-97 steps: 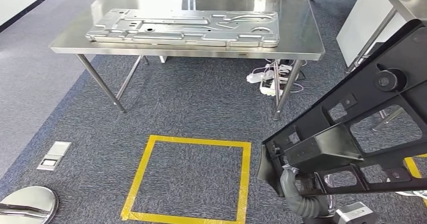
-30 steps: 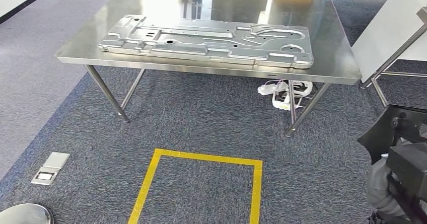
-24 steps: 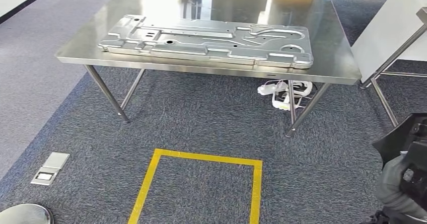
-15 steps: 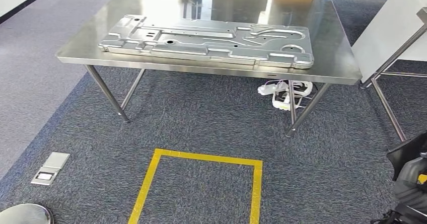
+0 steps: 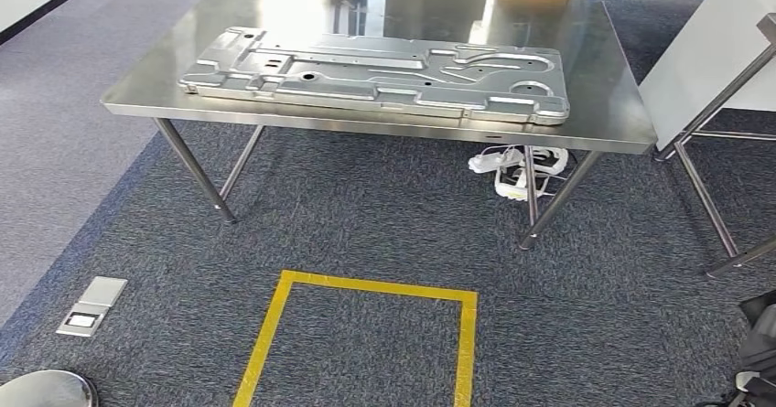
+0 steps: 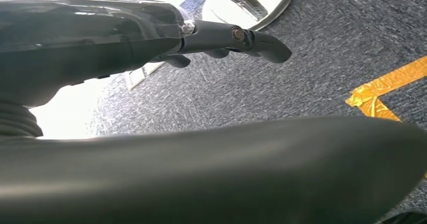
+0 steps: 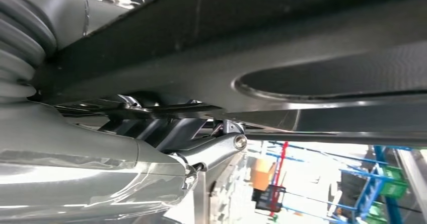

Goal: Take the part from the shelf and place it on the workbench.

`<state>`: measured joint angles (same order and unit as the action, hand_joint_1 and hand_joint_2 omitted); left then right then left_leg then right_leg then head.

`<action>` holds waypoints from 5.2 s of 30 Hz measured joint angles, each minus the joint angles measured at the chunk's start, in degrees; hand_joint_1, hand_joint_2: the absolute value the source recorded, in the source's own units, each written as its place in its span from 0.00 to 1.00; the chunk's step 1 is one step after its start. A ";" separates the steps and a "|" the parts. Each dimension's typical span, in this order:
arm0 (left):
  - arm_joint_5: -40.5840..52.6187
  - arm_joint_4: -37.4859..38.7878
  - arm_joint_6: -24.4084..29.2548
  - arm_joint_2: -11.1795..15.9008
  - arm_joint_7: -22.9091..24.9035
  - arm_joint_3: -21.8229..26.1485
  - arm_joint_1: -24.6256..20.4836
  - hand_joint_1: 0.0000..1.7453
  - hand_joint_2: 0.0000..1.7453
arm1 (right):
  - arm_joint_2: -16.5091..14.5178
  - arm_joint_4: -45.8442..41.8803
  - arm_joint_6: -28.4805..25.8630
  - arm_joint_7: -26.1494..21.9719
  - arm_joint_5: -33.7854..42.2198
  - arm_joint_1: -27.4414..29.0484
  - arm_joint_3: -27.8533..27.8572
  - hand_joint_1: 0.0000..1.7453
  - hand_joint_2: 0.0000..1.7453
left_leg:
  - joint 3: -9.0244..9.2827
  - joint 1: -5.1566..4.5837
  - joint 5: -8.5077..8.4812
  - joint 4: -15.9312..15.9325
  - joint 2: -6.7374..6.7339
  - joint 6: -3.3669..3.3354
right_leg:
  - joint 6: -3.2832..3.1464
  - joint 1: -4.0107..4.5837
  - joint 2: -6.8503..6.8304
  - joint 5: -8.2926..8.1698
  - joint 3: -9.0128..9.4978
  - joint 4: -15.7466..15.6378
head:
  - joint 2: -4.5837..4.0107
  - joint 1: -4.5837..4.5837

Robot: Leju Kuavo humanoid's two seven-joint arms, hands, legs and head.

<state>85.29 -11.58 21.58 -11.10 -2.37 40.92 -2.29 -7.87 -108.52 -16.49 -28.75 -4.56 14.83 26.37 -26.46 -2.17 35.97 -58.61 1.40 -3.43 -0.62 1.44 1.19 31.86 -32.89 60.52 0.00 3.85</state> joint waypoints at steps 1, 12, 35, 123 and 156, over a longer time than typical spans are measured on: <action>0.00 0.00 -0.01 0.00 -0.05 0.00 0.00 0.00 1.00 | 0.09 0.00 0.23 0.01 -0.42 -0.20 0.21 1.00 1.00 | 0.01 0.00 0.00 0.00 0.00 0.00 | 0.00 0.00 0.00 0.00 0.01 0.00 | 0.00 0.00; 0.02 0.00 -0.40 0.00 -0.03 0.00 -0.01 0.00 1.00 | 0.60 -0.02 0.91 0.14 -2.49 -1.17 0.59 1.00 1.00 | 0.07 -0.20 0.00 -0.03 0.00 -0.01 | 0.04 -0.19 -0.01 -0.02 0.05 -0.03 | 0.00 0.00; 0.51 0.00 -0.62 0.03 -0.10 -0.22 0.51 0.00 1.00 | 0.95 0.73 1.11 0.66 -2.87 -0.53 0.31 1.00 1.00 | 7.36 1.37 5.27 1.92 0.06 1.15 | 2.30 -1.93 -0.80 -2.50 -7.69 3.52 | 0.00 -0.09; 0.12 0.22 -1.66 0.00 2.13 2.29 -0.29 0.00 1.00 | 17.34 5.43 -13.00 15.83 -50.85 -2.15 -9.45 1.00 1.00 | -6.87 2.24 -4.10 -2.50 -0.85 2.52 | 2.64 -3.21 -0.90 2.14 2.79 -1.12 | 0.00 0.26; 0.99 0.22 -2.74 -0.27 3.22 0.98 -0.30 0.00 1.00 | 22.81 8.85 -16.99 23.07 -72.41 -0.01 -7.77 1.00 1.00 | -6.85 2.26 -4.10 -2.49 -0.86 2.52 | 2.68 -3.20 -0.90 2.16 2.82 -1.12 | 0.00 0.27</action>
<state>86.28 -11.37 18.84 -11.38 0.85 41.90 -2.59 14.93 -99.67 -33.47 -5.68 -76.97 14.83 18.60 -33.31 0.09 31.87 -61.11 0.54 -0.91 2.06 -1.76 0.29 34.02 -30.07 59.39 0.00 4.12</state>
